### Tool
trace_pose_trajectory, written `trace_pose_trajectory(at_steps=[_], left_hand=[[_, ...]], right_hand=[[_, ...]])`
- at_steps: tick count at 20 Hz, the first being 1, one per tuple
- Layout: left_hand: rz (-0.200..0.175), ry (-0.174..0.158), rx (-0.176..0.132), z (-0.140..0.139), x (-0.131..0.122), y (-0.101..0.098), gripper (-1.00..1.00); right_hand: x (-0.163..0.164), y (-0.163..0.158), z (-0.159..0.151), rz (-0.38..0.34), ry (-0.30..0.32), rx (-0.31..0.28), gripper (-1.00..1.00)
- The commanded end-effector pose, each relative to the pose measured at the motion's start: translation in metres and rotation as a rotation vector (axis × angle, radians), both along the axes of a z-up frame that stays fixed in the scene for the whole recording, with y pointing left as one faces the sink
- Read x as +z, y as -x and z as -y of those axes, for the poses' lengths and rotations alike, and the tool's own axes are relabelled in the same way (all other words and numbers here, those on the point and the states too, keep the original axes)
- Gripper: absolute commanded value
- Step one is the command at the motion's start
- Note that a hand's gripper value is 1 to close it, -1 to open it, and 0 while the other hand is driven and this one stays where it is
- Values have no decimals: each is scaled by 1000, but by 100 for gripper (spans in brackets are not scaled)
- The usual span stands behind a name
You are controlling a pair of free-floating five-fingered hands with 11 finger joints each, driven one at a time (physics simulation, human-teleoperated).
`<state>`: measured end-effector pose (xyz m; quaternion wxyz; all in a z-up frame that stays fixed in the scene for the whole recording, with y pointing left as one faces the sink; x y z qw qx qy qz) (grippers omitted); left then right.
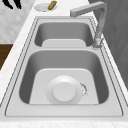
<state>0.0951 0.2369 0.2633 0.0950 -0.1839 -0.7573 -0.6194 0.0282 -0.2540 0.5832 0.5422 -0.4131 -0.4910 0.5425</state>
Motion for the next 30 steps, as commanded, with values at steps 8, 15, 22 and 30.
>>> trace_pose_trajectory(at_steps=[8, 15, 22, 30], left_hand=[[0, 0, 0, 0, 0, 0, 0], [0, 0, 0, 0, 0, 0, 0], [0, 0, 0, 0, 0, 0, 0], [0, 0, 0, 0, 0, 0, 0]], right_hand=[[82, 21, -45, -3, 42, -3, -100], [137, 25, -62, -4, 40, -8, -100], [182, 13, -84, -37, 69, -3, -100], [219, -26, -106, -53, 92, -13, -100]])
